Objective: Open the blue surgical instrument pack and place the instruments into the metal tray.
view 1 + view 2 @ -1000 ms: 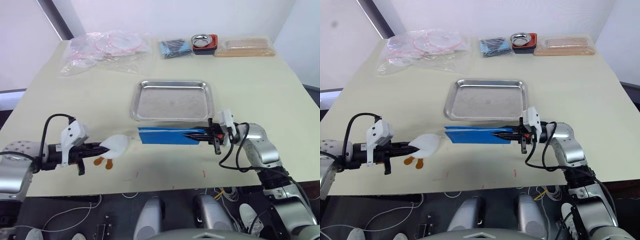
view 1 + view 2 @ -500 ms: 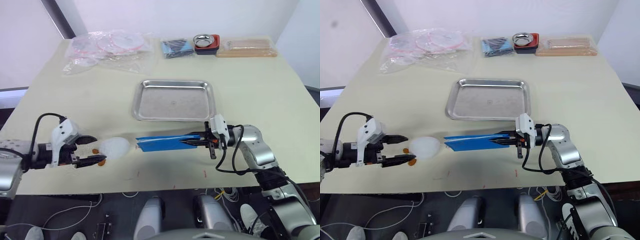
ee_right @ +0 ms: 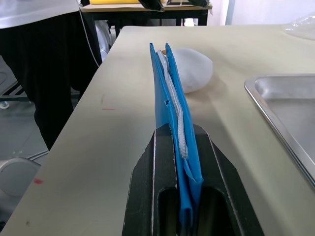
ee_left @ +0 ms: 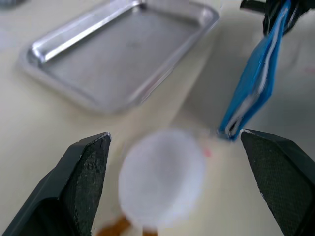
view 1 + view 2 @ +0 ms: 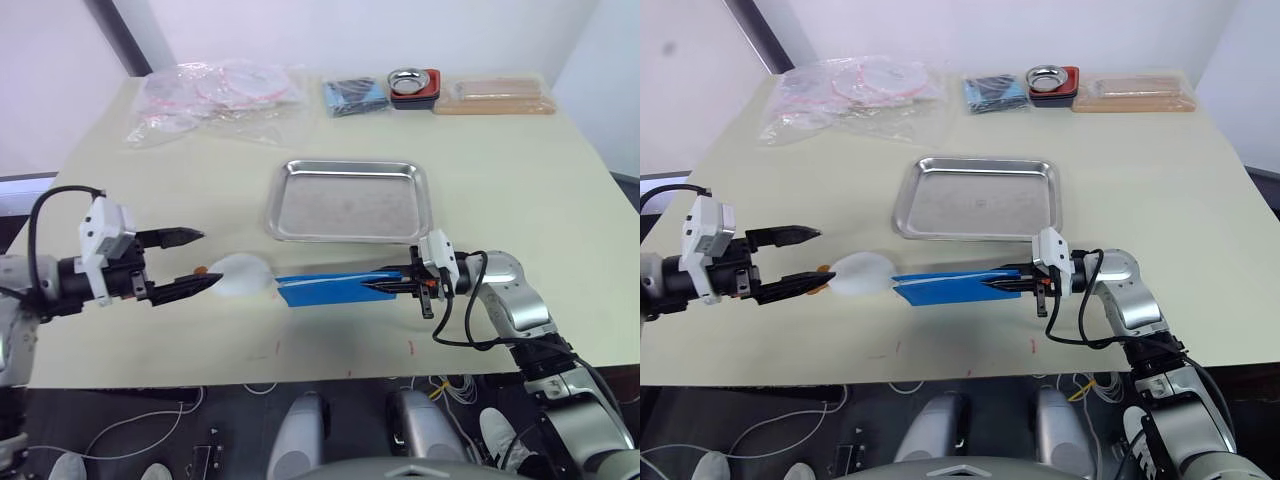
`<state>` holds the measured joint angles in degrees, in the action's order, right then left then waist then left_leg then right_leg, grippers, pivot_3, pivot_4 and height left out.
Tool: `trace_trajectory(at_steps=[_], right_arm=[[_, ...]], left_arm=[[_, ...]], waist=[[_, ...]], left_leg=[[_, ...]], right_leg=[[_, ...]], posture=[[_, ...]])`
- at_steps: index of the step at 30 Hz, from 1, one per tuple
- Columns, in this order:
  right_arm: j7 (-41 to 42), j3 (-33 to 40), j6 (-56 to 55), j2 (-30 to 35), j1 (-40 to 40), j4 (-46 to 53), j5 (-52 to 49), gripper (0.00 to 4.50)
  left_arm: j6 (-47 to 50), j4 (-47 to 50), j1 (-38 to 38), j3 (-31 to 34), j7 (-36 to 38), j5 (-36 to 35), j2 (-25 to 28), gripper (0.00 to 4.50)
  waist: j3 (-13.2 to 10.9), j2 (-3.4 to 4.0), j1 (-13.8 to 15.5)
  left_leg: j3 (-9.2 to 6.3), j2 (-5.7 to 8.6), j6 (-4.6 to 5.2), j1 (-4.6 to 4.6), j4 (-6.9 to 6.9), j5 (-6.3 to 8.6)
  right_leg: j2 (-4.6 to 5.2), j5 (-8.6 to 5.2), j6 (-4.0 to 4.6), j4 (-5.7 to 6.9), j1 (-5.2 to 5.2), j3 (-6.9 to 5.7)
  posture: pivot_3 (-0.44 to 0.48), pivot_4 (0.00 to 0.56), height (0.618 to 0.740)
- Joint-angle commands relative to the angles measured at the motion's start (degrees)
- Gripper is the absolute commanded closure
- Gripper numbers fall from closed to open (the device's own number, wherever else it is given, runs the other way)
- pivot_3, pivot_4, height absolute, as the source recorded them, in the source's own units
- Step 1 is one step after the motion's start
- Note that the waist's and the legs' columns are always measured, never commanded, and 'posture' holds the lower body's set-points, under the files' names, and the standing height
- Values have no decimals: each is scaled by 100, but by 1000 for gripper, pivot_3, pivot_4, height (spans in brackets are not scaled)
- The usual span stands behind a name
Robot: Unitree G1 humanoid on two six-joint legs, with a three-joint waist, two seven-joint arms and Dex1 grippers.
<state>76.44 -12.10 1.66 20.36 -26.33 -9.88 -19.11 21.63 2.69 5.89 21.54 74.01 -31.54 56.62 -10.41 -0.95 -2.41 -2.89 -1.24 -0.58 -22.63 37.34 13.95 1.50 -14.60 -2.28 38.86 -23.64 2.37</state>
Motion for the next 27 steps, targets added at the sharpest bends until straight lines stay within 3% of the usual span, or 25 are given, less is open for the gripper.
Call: trace_trajectory(at_steps=[1, 12, 27], right_arm=[[74, 42, 3, -25, -151, 115, -156, 4500], [45, 72, 106, -22, -103, 199, -185, 4500], [28, 58, 186, -23, -60, 239, -194, 4500]], left_arm=[[-266, 54, 150, -301, -10, 123, -149, 42], [-556, -266, 703, -1203, 321, 319, -525, 42], [-673, -496, 1086, -1717, 227, 461, -1068, 42]], waist=[[0, 0, -5], [0, 0, 9], [0, 0, 7]], left_leg=[[-1, -1, 0, 0, 0, 0], [-4, 0, 0, 0, 2, 0], [-5, 0, 0, -1, 4, 0]], right_leg=[[-2, 0, 0, 0, 0, -1], [-4, 1, 1, 1, 1, -3], [-4, 1, 1, 2, 1, -3]], posture=[[0, 150, 740], [0, 150, 740], [0, 150, 740]])
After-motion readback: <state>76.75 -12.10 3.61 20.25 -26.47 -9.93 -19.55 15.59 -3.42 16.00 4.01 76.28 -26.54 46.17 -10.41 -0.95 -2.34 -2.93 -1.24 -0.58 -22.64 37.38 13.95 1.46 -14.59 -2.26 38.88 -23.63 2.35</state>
